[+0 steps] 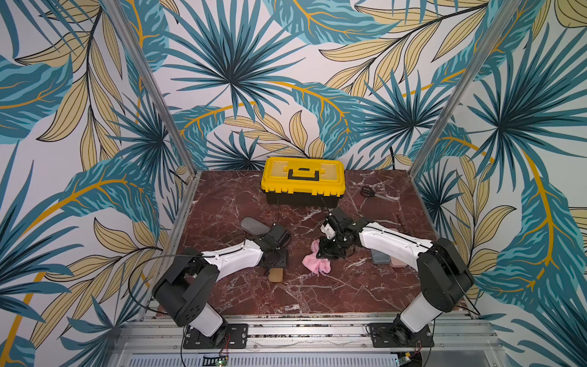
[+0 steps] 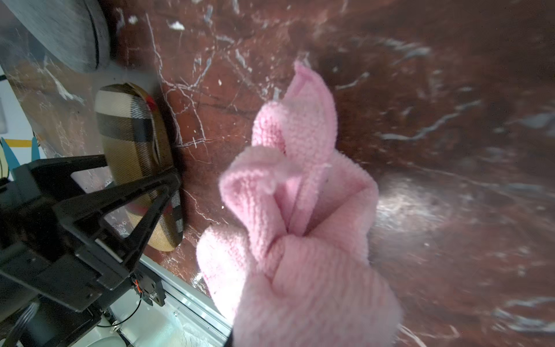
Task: Wipe the eyeglass case
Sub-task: Move the eyeglass case from the center of the board, then wipe the dirt from the eyeglass case.
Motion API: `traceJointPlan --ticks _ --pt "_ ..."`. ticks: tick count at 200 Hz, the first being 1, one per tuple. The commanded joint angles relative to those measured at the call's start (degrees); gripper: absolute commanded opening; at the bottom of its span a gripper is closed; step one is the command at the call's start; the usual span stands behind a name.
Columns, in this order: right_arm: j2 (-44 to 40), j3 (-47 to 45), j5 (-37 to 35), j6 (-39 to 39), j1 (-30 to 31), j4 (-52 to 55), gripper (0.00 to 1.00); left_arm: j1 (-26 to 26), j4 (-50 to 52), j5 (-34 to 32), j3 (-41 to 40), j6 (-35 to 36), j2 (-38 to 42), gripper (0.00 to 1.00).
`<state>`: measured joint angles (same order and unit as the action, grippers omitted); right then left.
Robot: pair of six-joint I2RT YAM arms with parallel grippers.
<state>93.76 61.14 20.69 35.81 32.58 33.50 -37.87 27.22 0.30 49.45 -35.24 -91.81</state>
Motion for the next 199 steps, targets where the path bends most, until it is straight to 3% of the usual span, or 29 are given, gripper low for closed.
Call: traceJointPlan --ticks 1,23,45,62,101,131,199 --pt "-3.37 -3.5 -1.64 -2.32 -2.55 4.1 0.0 -0.41 -4.15 9.78 6.99 9.24 -5.29 0.63" --pt "-6.41 -6.61 -2.9 -3.42 -5.36 5.62 0.0 -2.01 -1.25 14.01 16.21 15.43 -12.26 0.63" --pt "-8.88 -8.82 -4.56 -4.25 -7.3 7.32 0.0 -5.28 4.05 11.62 23.52 21.95 -17.97 0.69" --pt "-10.79 -9.77 -5.89 -4.58 -8.13 8.29 0.0 -6.27 5.23 9.33 24.49 23.64 -19.49 0.75" --pt "-11.84 -7.16 -10.03 -7.18 -9.33 12.52 0.0 -7.42 -0.82 4.5 16.64 21.92 -12.67 0.9" --pt "-11.53 -3.83 -12.54 -9.01 -9.39 15.03 0.0 -8.51 -13.35 0.91 5.13 21.32 -3.19 1.0" --pt "-9.32 0.79 -11.31 -8.43 -8.4 14.88 0.0 -10.03 -27.81 2.15 -2.39 27.97 -3.61 1.0"
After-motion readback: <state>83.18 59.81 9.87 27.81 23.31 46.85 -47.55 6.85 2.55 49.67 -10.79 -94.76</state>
